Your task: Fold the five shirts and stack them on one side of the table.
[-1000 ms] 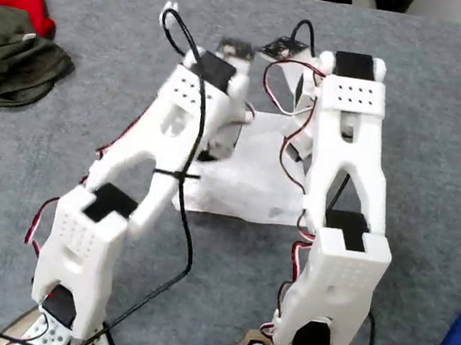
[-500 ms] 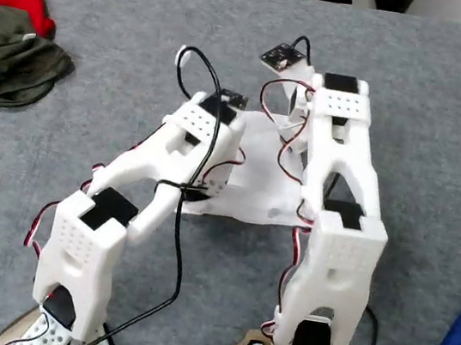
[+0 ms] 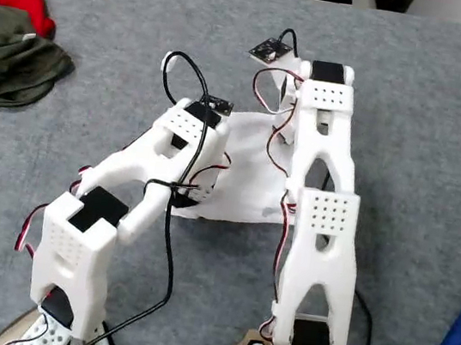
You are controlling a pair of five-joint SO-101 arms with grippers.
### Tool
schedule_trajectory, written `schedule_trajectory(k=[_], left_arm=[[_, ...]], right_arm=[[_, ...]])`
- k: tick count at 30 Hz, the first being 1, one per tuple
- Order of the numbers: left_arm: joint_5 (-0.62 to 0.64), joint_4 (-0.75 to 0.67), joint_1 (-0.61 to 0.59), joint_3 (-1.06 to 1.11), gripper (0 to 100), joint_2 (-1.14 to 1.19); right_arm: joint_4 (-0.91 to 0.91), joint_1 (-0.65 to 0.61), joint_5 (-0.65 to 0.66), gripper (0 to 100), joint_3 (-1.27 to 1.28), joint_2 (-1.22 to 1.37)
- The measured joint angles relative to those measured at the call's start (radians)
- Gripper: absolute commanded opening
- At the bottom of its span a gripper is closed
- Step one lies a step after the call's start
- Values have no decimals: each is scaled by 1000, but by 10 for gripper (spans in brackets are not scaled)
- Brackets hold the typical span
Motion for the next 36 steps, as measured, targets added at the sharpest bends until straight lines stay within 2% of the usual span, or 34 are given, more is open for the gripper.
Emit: schedule_trajectory(k=[3, 6, 12, 17, 22, 30, 36], left_arm=[[0, 31, -2, -23, 21, 3], [0, 100, -11, -104, 21, 9], [0, 287, -43, -465, 21, 11], [2, 327, -106, -747, 22, 11], [2, 313, -166, -798, 21, 115], [2, 187, -235, -806, 22, 381], [-2, 167, -236, -905, 23, 448]], right_arm=[[104, 2, 0, 6, -196, 37], [132, 3, 0, 6, -339, 40], [133, 14, -11, 5, -367, 20], [135, 48, -64, 5, -339, -117], [135, 61, -135, 5, -84, -342], [118, 14, -195, 5, 568, -779], [-126, -49, -195, 5, 1063, -965]])
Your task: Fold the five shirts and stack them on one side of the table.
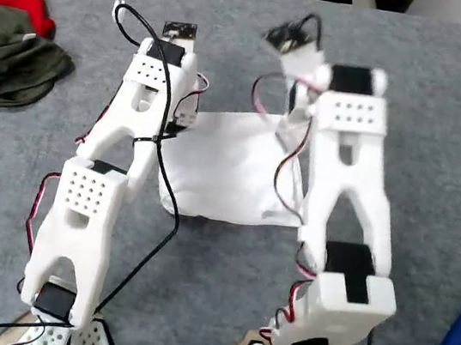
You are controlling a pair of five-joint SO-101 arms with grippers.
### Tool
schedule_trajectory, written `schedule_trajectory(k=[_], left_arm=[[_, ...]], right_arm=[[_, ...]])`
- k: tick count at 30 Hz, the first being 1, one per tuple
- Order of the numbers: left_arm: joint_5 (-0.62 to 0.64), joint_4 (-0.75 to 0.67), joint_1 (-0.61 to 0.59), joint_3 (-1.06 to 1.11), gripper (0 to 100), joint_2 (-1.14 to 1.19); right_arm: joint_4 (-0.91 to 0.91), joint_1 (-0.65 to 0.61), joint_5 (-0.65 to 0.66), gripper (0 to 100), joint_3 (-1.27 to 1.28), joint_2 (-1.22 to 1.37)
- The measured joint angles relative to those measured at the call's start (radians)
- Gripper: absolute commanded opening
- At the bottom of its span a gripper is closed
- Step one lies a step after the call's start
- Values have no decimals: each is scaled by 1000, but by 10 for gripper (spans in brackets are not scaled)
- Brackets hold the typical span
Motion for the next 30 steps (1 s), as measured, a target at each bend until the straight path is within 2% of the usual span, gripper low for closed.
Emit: schedule_trajectory(k=[5, 8, 17, 20, 30], left_arm=[[0, 0, 0, -52, 23, 37], [0, 0, 0, -54, 22, 52], [3, -3, -6, -80, 21, 121], [6, -14, -14, -98, 20, 144], [-68, 54, -14, -149, 20, 167]], right_arm=[[-252, -6, -3, 5, 350, 5], [-325, -6, -3, 5, 428, 44], [-333, 46, 26, 5, 397, 138], [-331, 63, 74, 5, 384, 155], [-313, 68, 176, 5, 224, 265]])
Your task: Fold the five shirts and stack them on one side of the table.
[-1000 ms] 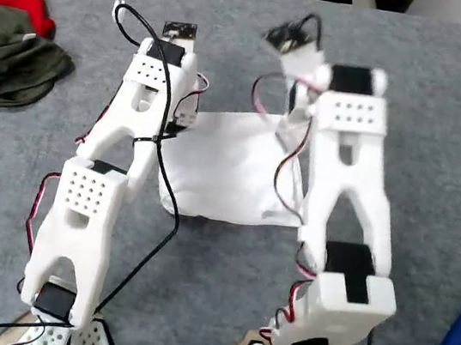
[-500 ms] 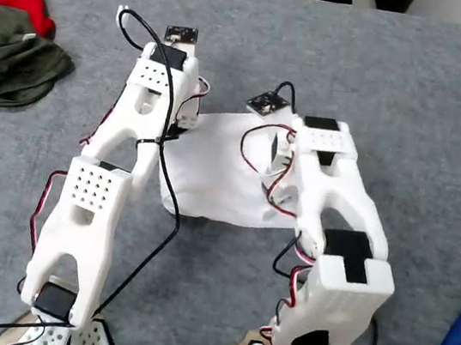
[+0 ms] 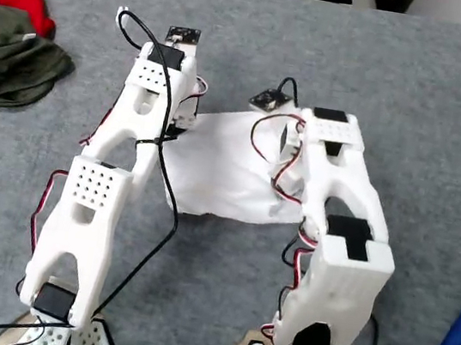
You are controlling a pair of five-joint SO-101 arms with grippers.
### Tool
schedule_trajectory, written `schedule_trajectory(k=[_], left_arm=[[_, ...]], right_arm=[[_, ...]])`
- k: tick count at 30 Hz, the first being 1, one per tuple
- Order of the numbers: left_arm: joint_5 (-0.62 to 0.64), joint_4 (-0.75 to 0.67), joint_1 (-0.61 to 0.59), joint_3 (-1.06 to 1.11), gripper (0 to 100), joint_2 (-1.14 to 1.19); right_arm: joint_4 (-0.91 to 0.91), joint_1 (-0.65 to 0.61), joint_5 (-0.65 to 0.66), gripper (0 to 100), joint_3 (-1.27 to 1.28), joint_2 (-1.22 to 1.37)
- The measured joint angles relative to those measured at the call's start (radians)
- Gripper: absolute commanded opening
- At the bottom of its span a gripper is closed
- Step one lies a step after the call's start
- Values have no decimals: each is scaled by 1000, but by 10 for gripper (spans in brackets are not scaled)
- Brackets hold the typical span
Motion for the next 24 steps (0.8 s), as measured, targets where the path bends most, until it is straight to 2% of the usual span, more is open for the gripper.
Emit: schedule_trajectory(k=[10, 24], left_arm=[[-74, 107, 8, 133, 20, -17], [-78, 124, 235, 417, 20, -212]], right_arm=[[104, 2, 0, 5, -359, 192], [388, 3, 5, 5, -1128, 560]])
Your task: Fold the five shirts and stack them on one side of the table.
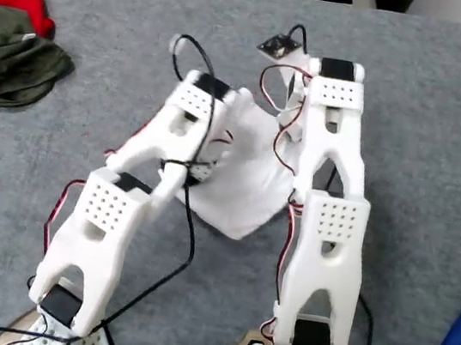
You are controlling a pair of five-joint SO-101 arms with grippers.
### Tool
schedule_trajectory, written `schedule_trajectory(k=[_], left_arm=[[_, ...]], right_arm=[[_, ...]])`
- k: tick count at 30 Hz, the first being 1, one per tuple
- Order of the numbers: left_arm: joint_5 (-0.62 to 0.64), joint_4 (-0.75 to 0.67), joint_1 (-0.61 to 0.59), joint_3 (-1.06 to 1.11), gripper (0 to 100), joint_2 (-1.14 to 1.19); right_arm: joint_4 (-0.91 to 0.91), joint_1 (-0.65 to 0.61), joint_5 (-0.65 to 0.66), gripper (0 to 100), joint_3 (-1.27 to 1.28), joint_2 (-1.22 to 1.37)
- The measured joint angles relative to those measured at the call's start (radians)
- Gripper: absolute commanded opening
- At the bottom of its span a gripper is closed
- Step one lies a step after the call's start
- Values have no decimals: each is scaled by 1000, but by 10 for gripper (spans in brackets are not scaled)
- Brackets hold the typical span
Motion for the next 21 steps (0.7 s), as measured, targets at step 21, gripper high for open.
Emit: schedule_trajectory(k=[21], left_arm=[[0, 2, -29, 117, 21, -354]], right_arm=[[186, 55, 23, 9, -463, 61]])
